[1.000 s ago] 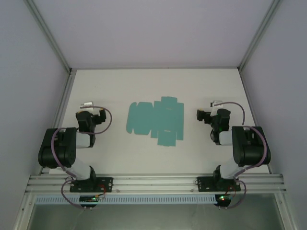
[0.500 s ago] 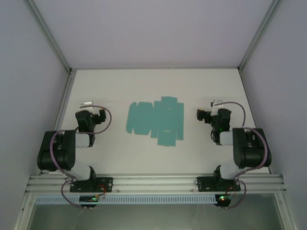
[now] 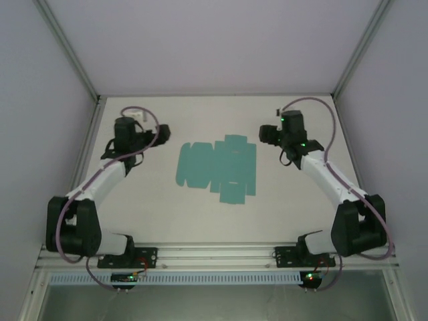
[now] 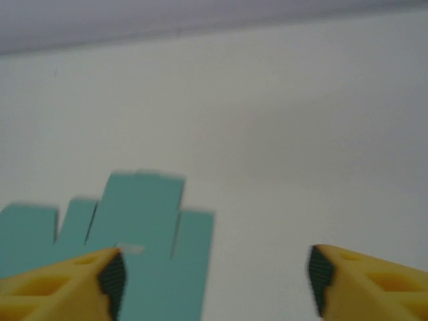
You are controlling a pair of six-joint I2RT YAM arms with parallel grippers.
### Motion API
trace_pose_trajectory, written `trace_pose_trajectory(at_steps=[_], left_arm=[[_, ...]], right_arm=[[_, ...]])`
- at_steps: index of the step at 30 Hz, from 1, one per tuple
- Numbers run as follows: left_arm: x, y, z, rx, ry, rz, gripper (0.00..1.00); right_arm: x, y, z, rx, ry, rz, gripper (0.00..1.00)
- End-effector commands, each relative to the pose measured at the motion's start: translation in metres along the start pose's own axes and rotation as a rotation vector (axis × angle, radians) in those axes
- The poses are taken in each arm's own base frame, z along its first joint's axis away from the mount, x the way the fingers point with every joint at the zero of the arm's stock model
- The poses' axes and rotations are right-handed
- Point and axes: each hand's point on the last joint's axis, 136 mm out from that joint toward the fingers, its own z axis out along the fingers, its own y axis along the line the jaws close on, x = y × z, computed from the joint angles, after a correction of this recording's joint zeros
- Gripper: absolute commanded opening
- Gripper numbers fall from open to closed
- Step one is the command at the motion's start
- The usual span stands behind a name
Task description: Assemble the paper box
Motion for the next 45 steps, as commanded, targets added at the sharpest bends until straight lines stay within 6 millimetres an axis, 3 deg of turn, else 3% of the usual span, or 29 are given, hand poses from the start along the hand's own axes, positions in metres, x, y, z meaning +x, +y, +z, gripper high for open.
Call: trace_pose_trajectory(at_steps=[1,3,7,9,15,22,30,35,40,43,45], left_arm=[[0.058,-0.015,0.011,0.062,0.286,-0.145,1.0],[0.071,-0.019,0.018,0.08,0.361,-0.177,1.0],[0.092,-0.016,0.036,0.065,0.464,-0.188,1.0],[0.101,-0.02,0.045,0.086,0.524,-0.196,1.0],[0.118,-0.018,0.069,0.102,0.629,-0.209,1.0],[0.132,-0.02,0.083,0.128,0.736,-0.224,0.99],[0.141,-0.063,0.079,0.36,0.82,-0.294,0.86],[0.116,-0.088,0.074,0.485,0.745,-0.324,0.76],[0.058,-0.131,0.037,0.701,0.569,-0.286,0.72],[0.038,-0.148,0.015,0.79,0.499,-0.271,0.69],[0.035,-0.155,0.009,0.815,0.498,-0.276,0.67]], right_arm=[[0.074,0.006,0.015,0.022,0.321,0.091,0.65],[0.089,0.016,0.032,-0.001,0.391,0.074,0.59],[0.117,0.013,0.063,0.047,0.524,0.061,0.37],[0.114,0.016,0.08,0.047,0.542,0.024,0.3],[0.136,0.008,0.109,0.073,0.617,0.052,0.28],[0.173,-0.008,0.111,0.102,0.721,0.076,0.25],[0.184,-0.002,0.12,0.06,0.72,0.065,0.25],[0.193,0.003,0.12,0.044,0.735,0.036,0.25],[0.192,0.001,0.118,0.049,0.728,0.03,0.25],[0.193,0.001,0.118,0.051,0.723,0.031,0.25],[0.191,0.002,0.119,0.048,0.712,0.029,0.25]])
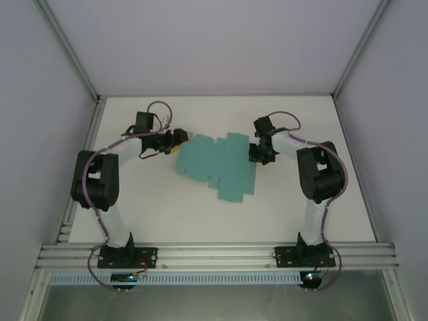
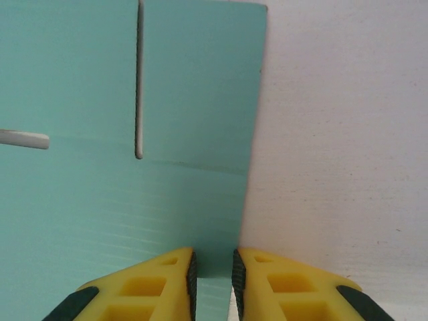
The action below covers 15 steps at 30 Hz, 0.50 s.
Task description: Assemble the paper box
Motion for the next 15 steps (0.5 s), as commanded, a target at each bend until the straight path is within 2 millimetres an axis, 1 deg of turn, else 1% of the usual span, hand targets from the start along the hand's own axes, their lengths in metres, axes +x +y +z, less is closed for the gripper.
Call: trace_pose_trajectory(at_steps=[1,2,4,6,9,11,13,15], left_arm=[[0.03,-0.096,-0.003,0.33,0.137,0.12,0.65],[0.033,-0.097,-0.001,0.322,0.146,0.123,0.65],[0.037,-0.096,0.003,0.288,0.159,0.135,0.61],[0.042,-0.09,0.01,0.208,0.173,0.151,0.61],[0.048,-0.064,0.018,-0.015,0.194,0.179,0.61],[0.049,-0.046,0.02,-0.137,0.204,0.162,0.61],[0.049,-0.03,0.02,-0.225,0.206,0.137,0.56],[0.049,-0.022,0.02,-0.274,0.202,0.131,0.55]], right_arm=[[0.044,-0.006,0.043,0.024,0.132,-0.029,0.25],[0.043,-0.005,0.043,0.022,0.126,-0.03,0.25],[0.041,-0.005,0.042,0.019,0.121,-0.029,0.25],[0.04,-0.003,0.041,0.019,0.112,-0.031,0.25],[0.04,-0.005,0.042,0.023,0.115,-0.019,0.26],[0.039,-0.004,0.042,0.022,0.111,-0.018,0.26],[0.039,-0.003,0.042,0.017,0.111,-0.021,0.26],[0.039,-0.003,0.044,0.015,0.111,-0.024,0.26]])
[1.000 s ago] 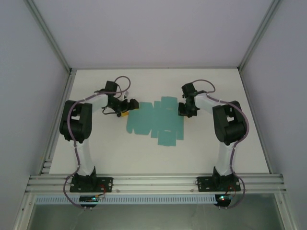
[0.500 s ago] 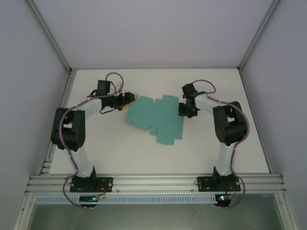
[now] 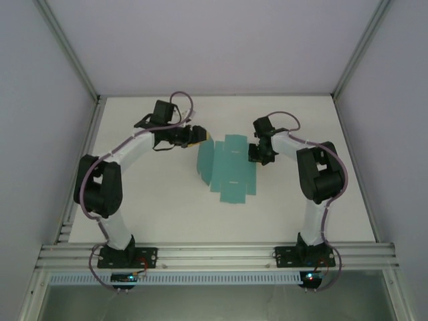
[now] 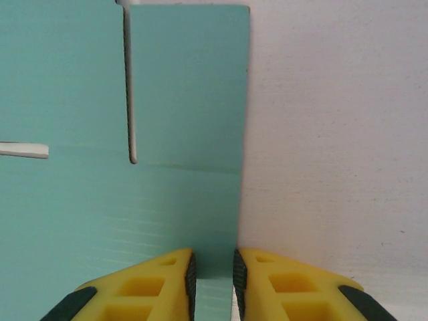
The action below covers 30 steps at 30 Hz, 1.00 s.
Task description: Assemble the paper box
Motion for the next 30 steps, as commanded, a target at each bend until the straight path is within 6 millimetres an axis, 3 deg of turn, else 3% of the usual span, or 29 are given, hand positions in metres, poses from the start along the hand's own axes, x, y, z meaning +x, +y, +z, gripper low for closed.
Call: trace_pose_trajectory(at_steps=[1,6,10,13,15,18,20,23,27,29,30], left_arm=[[0.021,0.035,0.006,-0.18,0.071,-0.038,0.55],[0.018,0.028,0.018,-0.1,0.04,-0.044,0.51],[0.013,0.026,0.019,-0.098,-0.006,-0.053,0.4],[0.015,0.044,0.013,-0.257,-0.009,-0.023,0.24],[0.019,0.055,0.009,-0.334,0.001,-0.014,0.02],[0.014,0.047,0.004,-0.312,-0.028,0.051,0.0],[0.005,0.027,-0.003,-0.233,-0.081,0.11,0.0],[-0.015,-0.021,-0.032,-0.046,-0.219,0.23,0.0],[-0.035,-0.08,-0.096,0.204,-0.445,0.383,0.0],[-0.038,-0.096,-0.129,0.285,-0.545,0.439,0.0],[-0.039,-0.1,-0.141,0.309,-0.573,0.451,0.0]], right_arm=[[0.04,-0.004,0.043,0.013,0.121,-0.017,0.26],[0.039,-0.003,0.044,0.007,0.117,-0.012,0.26],[0.038,-0.002,0.044,0.003,0.114,-0.008,0.26],[0.036,0.001,0.043,-0.01,0.104,-0.008,0.27],[0.032,0.001,0.04,-0.012,0.09,0.0,0.29],[0.019,0.002,0.025,-0.028,0.044,-0.026,0.35],[0.002,0.005,0.003,-0.056,-0.013,-0.049,0.44],[-0.03,0.014,-0.053,-0.152,-0.145,-0.094,0.62],[-0.058,0.029,-0.138,-0.36,-0.349,-0.17,0.9],[-0.07,0.034,-0.188,-0.475,-0.476,-0.207,0.94],[-0.065,0.035,-0.201,-0.545,-0.508,-0.224,0.95]])
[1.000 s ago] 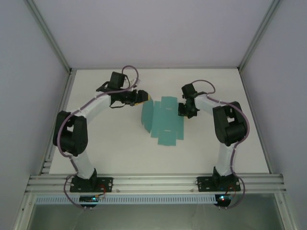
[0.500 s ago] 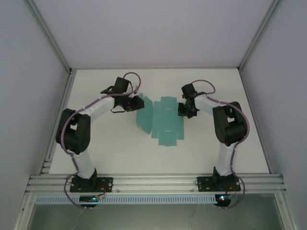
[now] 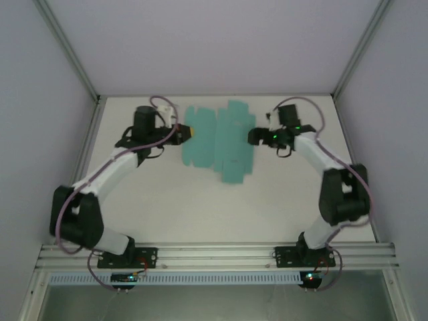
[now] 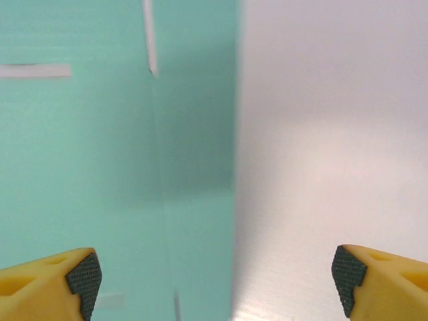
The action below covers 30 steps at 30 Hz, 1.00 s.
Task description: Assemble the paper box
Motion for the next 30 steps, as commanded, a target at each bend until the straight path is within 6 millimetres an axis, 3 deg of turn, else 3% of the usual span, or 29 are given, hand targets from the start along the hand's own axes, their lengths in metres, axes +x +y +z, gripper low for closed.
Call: trace_pose_trajectory(at_steps=[1,5,8,13,15,19,23,25,30], left_arm=[[-0.055,-0.056,-0.043,0.244,-0.22,0.156,0.0],[-0.072,-0.087,-0.075,0.444,-0.289,0.189,0.0],[-0.075,-0.103,-0.083,0.533,-0.274,0.199,0.0],[-0.073,-0.109,-0.086,0.56,-0.25,0.199,0.0],[-0.072,-0.11,-0.087,0.563,-0.244,0.191,0.0],[-0.07,-0.104,-0.086,0.538,-0.256,0.161,0.0],[-0.07,-0.094,-0.084,0.481,-0.28,0.137,0.0],[-0.069,-0.091,-0.082,0.464,-0.277,0.123,0.0],[-0.07,-0.083,-0.079,0.44,-0.29,0.103,0.0]], right_arm=[[-0.034,0.048,-0.062,-0.308,-0.188,-0.121,0.97],[-0.048,0.08,-0.106,-0.557,-0.274,-0.187,0.99],[-0.055,0.087,-0.113,-0.623,-0.279,-0.191,0.97],[-0.068,0.095,-0.124,-0.697,-0.323,-0.215,0.92],[-0.072,0.098,-0.128,-0.721,-0.329,-0.219,0.85],[-0.079,0.099,-0.137,-0.777,-0.341,-0.202,0.53],[-0.08,0.099,-0.143,-0.834,-0.336,-0.187,0.33],[-0.079,0.101,-0.146,-0.862,-0.331,-0.191,0.27],[-0.073,0.105,-0.146,-0.905,-0.302,-0.198,0.25]])
